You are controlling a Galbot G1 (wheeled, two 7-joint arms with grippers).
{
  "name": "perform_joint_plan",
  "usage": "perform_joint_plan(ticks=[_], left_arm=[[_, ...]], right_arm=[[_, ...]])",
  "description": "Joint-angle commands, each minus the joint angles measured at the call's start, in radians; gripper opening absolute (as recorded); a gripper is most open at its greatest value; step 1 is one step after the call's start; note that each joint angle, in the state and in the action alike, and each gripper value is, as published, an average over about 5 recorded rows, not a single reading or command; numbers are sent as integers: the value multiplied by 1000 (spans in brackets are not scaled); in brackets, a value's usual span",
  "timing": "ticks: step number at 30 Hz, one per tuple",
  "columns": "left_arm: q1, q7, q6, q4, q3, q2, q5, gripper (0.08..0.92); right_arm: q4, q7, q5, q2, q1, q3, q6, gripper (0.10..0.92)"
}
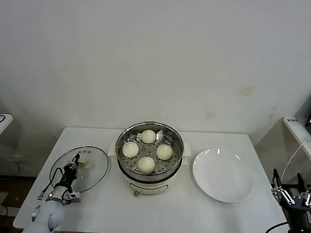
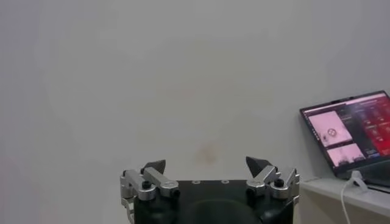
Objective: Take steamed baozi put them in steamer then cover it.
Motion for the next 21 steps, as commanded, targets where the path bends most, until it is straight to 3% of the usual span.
perform_joint_plan(ticks=[1, 10, 21], left_arm=[[61, -44, 39, -143, -63, -4, 140, 133], [144, 43, 190, -403, -96, 56, -31, 133], [152, 159, 348, -698, -41, 114, -183, 133]], right_arm=[[-2, 18, -29, -2, 5, 0, -6, 823], [-72, 40, -259, -12, 5, 9, -82, 823], [-75, 37, -439, -27, -29, -19, -161, 823]])
